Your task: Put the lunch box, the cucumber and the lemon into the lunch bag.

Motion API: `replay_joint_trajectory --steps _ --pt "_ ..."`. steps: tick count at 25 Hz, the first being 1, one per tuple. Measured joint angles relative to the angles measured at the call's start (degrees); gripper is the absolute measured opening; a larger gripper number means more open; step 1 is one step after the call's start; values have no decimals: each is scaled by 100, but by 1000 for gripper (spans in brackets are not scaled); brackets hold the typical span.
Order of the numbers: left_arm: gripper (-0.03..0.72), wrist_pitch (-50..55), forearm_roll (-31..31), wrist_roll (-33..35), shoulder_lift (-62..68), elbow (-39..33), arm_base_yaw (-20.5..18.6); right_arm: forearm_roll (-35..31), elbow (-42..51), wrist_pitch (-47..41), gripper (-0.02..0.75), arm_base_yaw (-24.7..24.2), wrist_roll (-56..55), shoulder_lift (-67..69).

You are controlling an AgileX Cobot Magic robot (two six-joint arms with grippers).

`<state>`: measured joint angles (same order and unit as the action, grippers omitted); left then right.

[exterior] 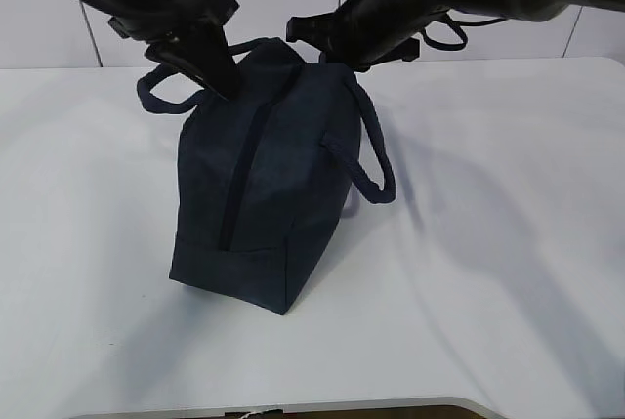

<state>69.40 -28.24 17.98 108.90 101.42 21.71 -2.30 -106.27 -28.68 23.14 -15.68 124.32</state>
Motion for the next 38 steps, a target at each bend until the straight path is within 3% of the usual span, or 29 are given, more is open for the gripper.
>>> replay_joint_trajectory --steps 6,14,30,34,38 --pt "-9 0 86 -22 -53 -113 0 -82 -151 -263 5 -10 0 9" --pt "-9 58 188 -22 -80 -118 0 -522 -770 -1266 5 -33 99 68" --pt "-7 39 188 -26 -85 -127 0 -532 -1055 -1645 5 -129 42 374" --pt "75 84 188 -26 -93 -50 0 -594 -1283 -1806 5 -129 102 374" --pt "243 98 188 -26 -108 135 0 -664 -1428 -1882 5 -132 163 374"
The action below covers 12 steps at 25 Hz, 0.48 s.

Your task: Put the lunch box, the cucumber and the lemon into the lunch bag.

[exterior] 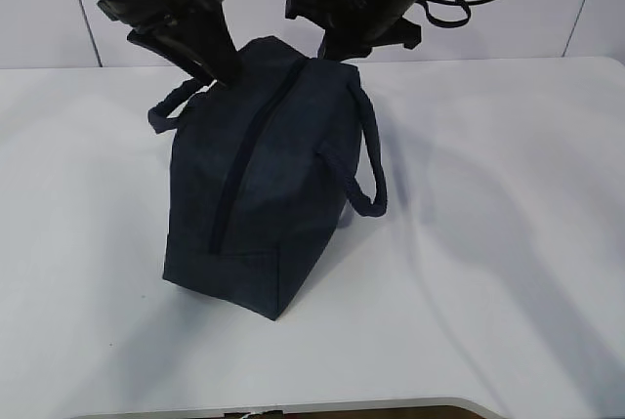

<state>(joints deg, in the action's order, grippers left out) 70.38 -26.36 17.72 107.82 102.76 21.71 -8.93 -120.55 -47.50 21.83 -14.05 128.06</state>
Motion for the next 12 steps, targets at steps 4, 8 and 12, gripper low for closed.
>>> replay_joint_trajectory --steps 4,8,12 --pt "309 -70 -56 -63 0 60 0 -79 -10 -108 5 0 102 0" --pt "318 -315 -267 -82 66 98 -11 -107 -10 -134 5 0 113 0" --pt "320 -587 -346 -82 264 98 -20 -107 -10 -138 5 0 126 0"
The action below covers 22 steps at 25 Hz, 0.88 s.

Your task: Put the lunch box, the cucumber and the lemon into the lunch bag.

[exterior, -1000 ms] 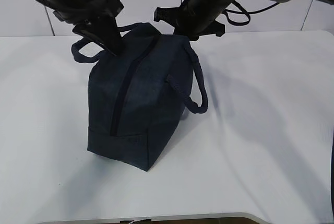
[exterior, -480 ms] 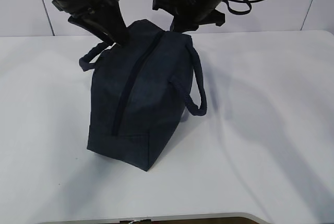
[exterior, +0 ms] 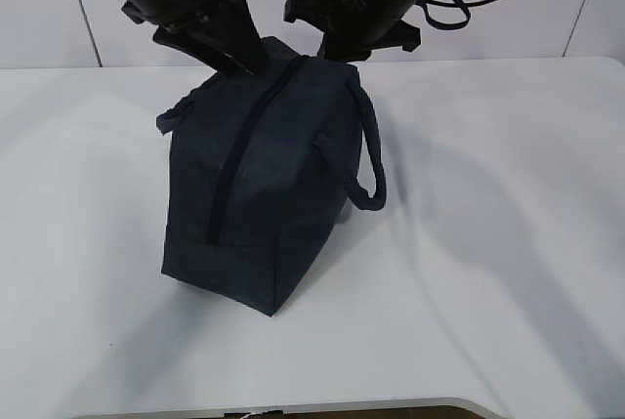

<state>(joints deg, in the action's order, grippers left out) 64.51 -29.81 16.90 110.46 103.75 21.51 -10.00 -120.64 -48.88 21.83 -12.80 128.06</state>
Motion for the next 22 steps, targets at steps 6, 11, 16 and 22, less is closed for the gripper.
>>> replay_joint_trajectory --steps 6,11,16,22 --pt "331 -470 -34 -137 127 0 -50 -4 0 0 5 0 0 0" --pt "415 -365 -31 -200 127 27 -61 -14 0 0 5 -10 2 0" --pt "451 184 96 -284 127 399 -61 -13 0 0 5 -10 2 0" --pt "454 379 214 -297 127 836 -61 -13 0 0 5 -10 12 0"
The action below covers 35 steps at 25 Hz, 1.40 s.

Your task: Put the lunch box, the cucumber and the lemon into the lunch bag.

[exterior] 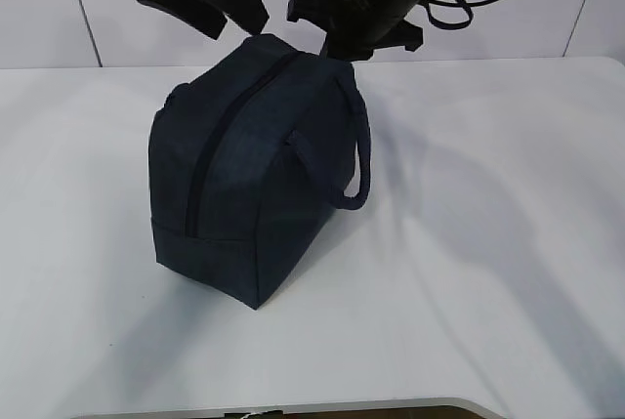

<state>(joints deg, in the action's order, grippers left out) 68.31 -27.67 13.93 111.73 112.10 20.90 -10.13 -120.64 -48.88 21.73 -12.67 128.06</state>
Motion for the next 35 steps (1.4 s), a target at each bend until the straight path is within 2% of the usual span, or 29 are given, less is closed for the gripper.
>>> replay_joint_trajectory --steps 13,20,24,26,27,31,33,35 --pt "454 -490 94 39 481 64 -66 0 0 0 5 0 2 0" --pt "454 -467 -372 117 762 64 -136 0 0 0 5 0 12 0" --pt "442 -442 -422 139 786 64 -148 0 0 0 5 0 12 0" --pt "390 -408 -422 139 786 64 -171 0 0 0 5 0 12 0" --pt "339 -394 -422 139 786 64 -179 0 0 0 5 0 12 0" --pt "64 -329 -411 331 786 64 -174 0 0 22 5 0 12 0" --pt "7 -292 -411 384 786 64 -174 0 0 46 5 0 12 0" --pt "-7 -266 -411 407 786 64 -174 0 0 79 5 0 12 0"
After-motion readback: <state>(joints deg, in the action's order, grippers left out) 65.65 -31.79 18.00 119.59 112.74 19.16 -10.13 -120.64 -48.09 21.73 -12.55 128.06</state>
